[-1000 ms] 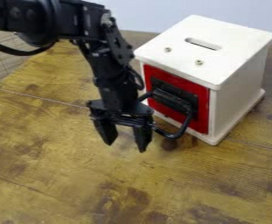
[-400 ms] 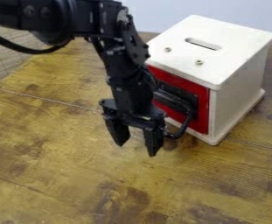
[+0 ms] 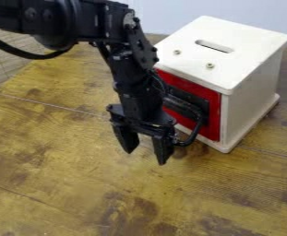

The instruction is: Close the drawer

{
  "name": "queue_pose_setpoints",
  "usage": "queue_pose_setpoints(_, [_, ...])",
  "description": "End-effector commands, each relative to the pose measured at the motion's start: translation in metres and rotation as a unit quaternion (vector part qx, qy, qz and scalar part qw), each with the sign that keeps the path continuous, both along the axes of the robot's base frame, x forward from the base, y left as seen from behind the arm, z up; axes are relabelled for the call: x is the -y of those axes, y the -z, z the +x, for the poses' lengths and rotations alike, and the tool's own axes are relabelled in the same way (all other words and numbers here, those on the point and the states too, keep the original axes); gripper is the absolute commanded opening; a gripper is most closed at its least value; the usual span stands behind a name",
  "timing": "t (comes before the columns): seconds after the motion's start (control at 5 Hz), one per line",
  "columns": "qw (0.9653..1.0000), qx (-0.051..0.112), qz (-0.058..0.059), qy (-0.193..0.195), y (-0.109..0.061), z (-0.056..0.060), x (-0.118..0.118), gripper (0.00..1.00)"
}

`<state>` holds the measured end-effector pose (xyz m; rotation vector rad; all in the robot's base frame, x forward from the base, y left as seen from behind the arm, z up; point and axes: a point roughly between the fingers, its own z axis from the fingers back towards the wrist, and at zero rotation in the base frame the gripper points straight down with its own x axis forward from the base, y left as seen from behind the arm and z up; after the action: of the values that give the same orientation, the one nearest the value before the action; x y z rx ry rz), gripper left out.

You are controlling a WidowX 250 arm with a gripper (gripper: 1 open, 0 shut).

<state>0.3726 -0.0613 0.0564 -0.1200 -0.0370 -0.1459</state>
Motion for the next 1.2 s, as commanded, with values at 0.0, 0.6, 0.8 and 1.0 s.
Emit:
queue_pose_setpoints(0.0, [0.9987,0.026,0.001,-0.044,-0.015,0.001,-0.009,1.0])
queue_pose_setpoints(0.6, [0.996,0.045,0.012,-0.076,-0.039,-0.002,-0.037,1.0])
queue_pose_setpoints(0.8, [0.9972,0.048,0.012,-0.057,-0.051,0.002,-0.032,1.0])
queue_pose_setpoints(1.0, [0.9958,0.064,0.017,-0.062,-0.062,-0.003,-0.029,1.0])
